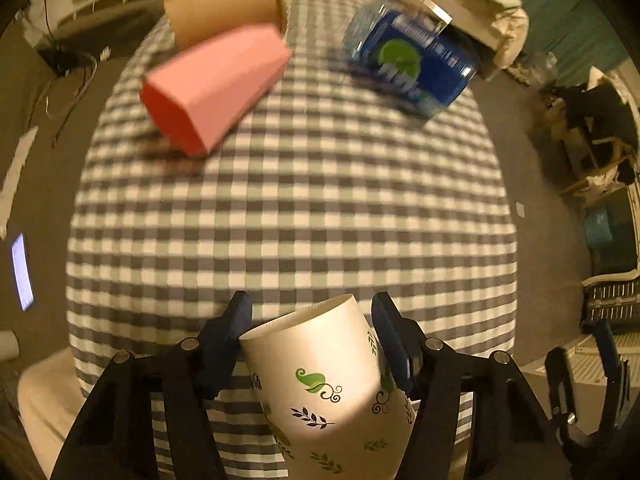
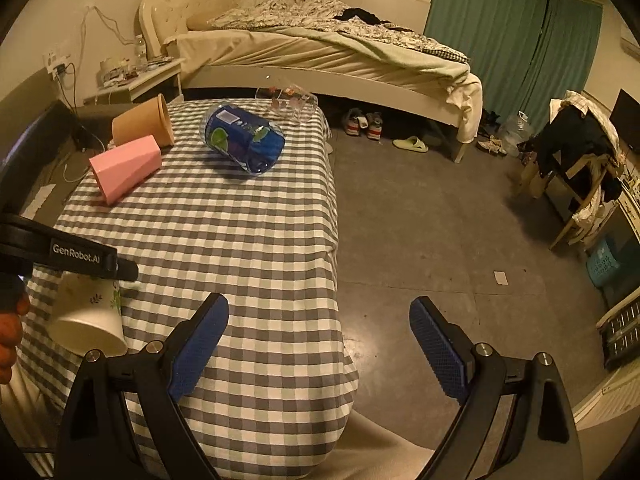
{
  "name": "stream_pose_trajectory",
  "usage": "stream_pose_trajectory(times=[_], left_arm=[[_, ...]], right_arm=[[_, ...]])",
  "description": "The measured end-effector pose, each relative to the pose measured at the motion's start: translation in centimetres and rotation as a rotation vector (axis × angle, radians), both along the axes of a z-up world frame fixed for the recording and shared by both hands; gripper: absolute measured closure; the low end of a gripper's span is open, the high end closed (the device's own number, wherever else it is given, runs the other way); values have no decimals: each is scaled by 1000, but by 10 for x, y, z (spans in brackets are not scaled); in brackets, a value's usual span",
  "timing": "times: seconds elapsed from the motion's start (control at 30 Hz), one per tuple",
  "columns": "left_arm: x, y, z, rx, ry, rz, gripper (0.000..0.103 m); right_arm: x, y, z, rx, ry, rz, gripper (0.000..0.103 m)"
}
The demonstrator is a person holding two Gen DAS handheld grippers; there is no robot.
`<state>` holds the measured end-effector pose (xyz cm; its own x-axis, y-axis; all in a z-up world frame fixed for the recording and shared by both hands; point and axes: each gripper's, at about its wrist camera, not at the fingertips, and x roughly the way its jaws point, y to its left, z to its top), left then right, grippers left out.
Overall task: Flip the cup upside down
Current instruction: 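Grasp the cup body with the left gripper while the right gripper releases it, then rotate the cup with the left gripper and lower it upside down onto the table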
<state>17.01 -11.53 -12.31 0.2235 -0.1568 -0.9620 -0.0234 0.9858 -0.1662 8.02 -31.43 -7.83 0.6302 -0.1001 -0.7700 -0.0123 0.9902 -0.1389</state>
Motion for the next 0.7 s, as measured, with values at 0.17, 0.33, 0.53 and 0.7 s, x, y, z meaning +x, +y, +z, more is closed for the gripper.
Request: stream_pose_trajectory(times=[0.17, 0.33, 0.53, 0.7], left_arm=[[7, -1, 28, 56, -135, -16, 39], [28, -7, 30, 154, -297, -27, 39], [35, -34, 8, 310, -586, -112, 39], [19, -36, -3, 328, -680, -141, 39]], right_arm=[[-7, -1, 2, 7, -6, -14, 11], [-10, -2, -2, 9, 12, -25, 11], [-6, -1, -9, -5, 30, -32, 11], [0, -2, -11, -6, 34, -38, 11]])
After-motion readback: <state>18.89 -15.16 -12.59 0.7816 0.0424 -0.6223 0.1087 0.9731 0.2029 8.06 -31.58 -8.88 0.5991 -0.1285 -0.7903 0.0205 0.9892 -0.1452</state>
